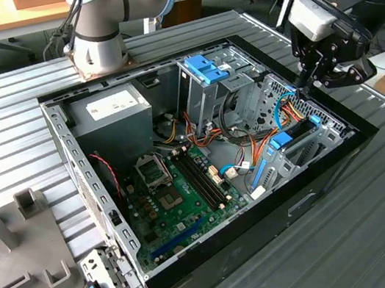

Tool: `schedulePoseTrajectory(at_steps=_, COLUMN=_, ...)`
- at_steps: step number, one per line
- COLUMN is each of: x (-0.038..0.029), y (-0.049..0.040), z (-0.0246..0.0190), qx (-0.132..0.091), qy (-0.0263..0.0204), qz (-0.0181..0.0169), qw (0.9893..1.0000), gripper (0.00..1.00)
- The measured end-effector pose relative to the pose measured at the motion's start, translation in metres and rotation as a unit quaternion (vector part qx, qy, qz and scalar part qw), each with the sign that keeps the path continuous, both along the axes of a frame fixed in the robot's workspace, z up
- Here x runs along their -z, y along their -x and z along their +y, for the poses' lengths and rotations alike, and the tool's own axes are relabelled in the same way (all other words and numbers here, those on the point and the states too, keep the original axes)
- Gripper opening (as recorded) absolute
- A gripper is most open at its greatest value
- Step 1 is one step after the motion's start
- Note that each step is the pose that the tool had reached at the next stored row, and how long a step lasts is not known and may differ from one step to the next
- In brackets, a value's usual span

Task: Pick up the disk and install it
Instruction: 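Insert the second disk wire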

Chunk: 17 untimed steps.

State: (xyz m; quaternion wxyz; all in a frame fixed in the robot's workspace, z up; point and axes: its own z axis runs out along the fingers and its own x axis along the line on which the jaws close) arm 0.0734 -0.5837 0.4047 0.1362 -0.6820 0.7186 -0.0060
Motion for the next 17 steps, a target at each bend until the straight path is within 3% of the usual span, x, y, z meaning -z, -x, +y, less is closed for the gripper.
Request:
schedulePoseTrajectory(at_steps=5, x=0.0086, y=-0.0003, z=0.0061, qx=0.0, qy=0.0001, qz=0.0006, qw=1.0, gripper=0.24)
schedulePoseTrajectory(at_steps=8, x=0.0114, y=-0.0052, z=0.0117, qx=0.0, qy=0.0096, qz=0.002, qw=1.0, gripper=0.24)
schedulePoseTrajectory(at_steps=10, x=0.0119, y=-0.0084, z=0.0133, qx=0.0, qy=0.015, qz=0.0027, qw=0.9999, gripper=0.24)
schedulePoseTrajectory(at_steps=14, x=0.012, y=-0.0086, z=0.0133, qx=0.0, qy=0.0161, qz=0.0027, qw=0.9999, gripper=0.24)
schedulePoseTrajectory(at_steps=17, x=0.0127, y=-0.0087, z=0.0133, qx=0.0, qy=0.0225, qz=0.0027, qw=0.9997, gripper=0.24)
